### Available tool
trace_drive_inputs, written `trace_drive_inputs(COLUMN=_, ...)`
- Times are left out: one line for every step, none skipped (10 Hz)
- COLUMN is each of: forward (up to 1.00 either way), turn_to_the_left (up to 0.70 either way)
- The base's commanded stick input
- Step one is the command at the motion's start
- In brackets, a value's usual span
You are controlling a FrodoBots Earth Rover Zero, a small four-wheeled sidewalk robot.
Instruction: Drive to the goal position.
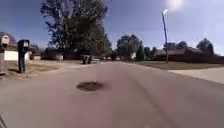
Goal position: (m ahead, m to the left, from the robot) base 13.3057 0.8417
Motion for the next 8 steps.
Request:
trace_drive_inputs(forward=1.00, turn_to_the_left=0.00)
trace_drive_inputs(forward=1.00, turn_to_the_left=0.00)
trace_drive_inputs(forward=1.00, turn_to_the_left=0.00)
trace_drive_inputs(forward=1.00, turn_to_the_left=0.00)
trace_drive_inputs(forward=1.00, turn_to_the_left=0.00)
trace_drive_inputs(forward=1.00, turn_to_the_left=0.00)
trace_drive_inputs(forward=1.00, turn_to_the_left=0.00)
trace_drive_inputs(forward=1.00, turn_to_the_left=0.00)
